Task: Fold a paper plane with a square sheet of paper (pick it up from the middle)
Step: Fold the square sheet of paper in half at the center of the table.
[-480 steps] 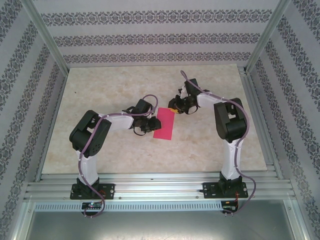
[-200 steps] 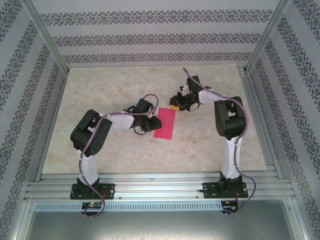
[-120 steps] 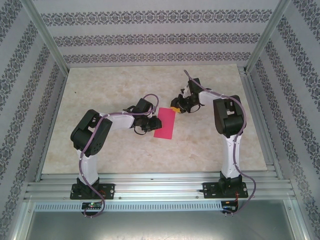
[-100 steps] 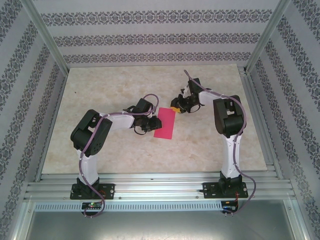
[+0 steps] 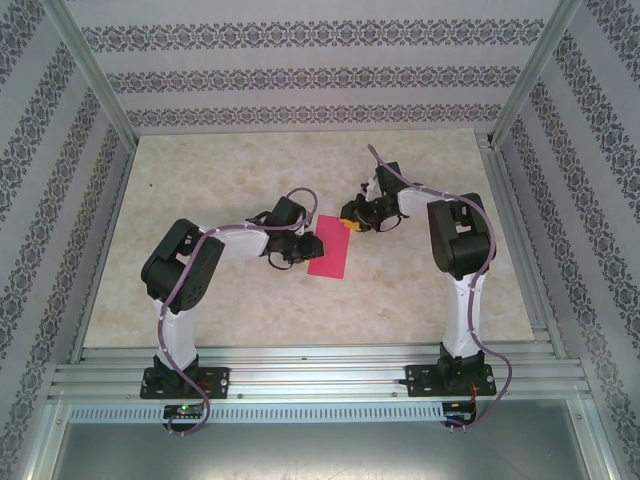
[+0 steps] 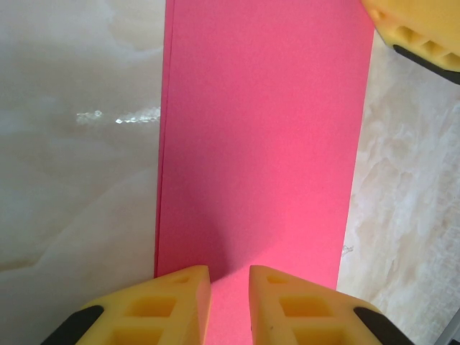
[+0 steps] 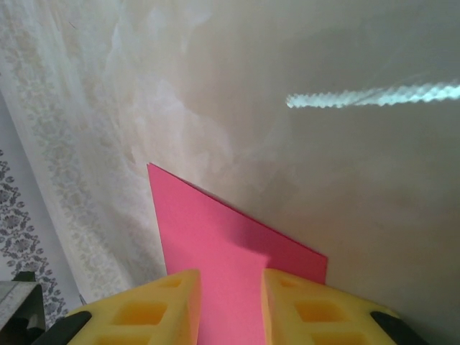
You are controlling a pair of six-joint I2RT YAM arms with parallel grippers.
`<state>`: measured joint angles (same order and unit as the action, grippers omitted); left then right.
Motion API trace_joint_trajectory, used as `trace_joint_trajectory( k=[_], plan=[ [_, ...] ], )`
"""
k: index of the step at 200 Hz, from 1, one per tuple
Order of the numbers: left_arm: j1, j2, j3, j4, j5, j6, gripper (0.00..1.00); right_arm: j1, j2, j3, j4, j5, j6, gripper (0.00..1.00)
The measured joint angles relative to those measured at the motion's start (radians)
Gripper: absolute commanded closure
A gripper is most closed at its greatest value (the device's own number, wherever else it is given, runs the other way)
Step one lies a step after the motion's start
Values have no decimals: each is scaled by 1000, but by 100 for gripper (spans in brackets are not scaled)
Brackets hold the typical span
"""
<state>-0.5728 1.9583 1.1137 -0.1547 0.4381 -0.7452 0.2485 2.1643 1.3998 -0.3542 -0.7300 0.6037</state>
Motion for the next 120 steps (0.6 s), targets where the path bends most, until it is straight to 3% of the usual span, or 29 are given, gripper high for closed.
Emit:
trace_joint_trajectory(
  k=[61,120],
  plan=[
    [0,0,0,0,0,2,75,11,-19,-24,8,22,-5,71],
    [0,0,0,0,0,4,75,53,-235,-222,38,21,9,70]
  ],
)
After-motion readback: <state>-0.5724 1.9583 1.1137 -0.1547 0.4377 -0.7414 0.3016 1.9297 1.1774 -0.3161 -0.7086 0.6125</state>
